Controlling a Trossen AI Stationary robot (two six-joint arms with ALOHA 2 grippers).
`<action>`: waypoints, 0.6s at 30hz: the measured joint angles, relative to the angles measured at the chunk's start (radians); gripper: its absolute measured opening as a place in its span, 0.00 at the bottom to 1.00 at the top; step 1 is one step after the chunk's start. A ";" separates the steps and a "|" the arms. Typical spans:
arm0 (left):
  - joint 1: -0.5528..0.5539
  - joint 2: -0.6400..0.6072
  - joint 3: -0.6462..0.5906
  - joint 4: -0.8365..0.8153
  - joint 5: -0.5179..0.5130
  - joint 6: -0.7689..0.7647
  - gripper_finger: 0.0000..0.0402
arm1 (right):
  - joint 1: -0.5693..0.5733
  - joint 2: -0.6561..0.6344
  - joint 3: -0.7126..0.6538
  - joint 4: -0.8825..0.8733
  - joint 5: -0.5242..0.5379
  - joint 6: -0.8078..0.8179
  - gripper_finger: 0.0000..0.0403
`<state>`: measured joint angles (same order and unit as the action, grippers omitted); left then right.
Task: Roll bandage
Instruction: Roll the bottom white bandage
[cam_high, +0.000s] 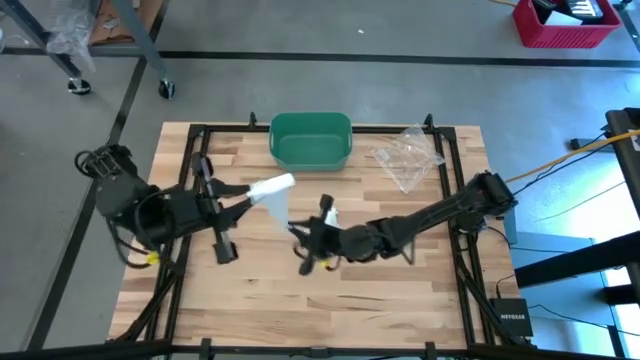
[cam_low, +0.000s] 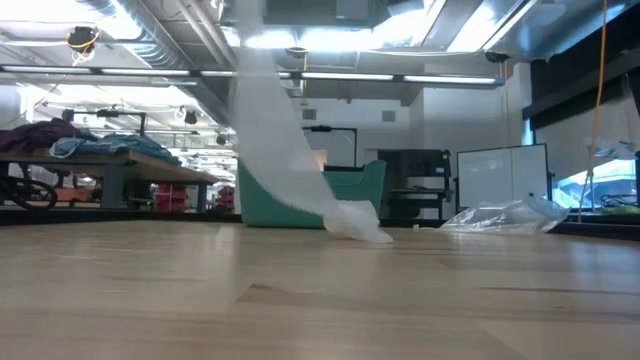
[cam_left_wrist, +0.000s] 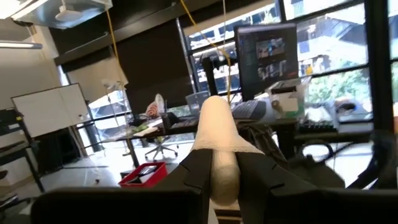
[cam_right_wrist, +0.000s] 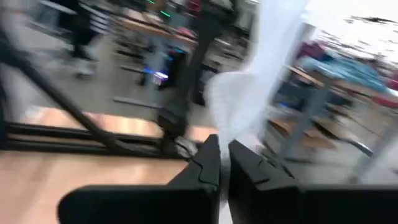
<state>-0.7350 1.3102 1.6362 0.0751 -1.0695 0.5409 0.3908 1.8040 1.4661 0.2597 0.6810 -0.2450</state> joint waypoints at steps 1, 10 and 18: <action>-0.014 0.001 0.020 -0.013 -0.016 0.006 0.11 | 0.013 -0.016 0.021 -0.033 -0.018 -0.004 0.04; -0.146 -0.002 0.221 -0.074 0.098 0.070 0.11 | 0.021 -0.084 0.396 -0.668 -0.358 0.036 0.03; -0.214 -0.002 0.306 -0.060 0.213 0.117 0.11 | -0.014 -0.077 0.616 -0.846 -0.341 0.057 0.02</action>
<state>-0.9494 1.3081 1.9425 0.0151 -0.8565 0.6583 0.3770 1.7274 2.0825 -0.5863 0.3400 -0.1883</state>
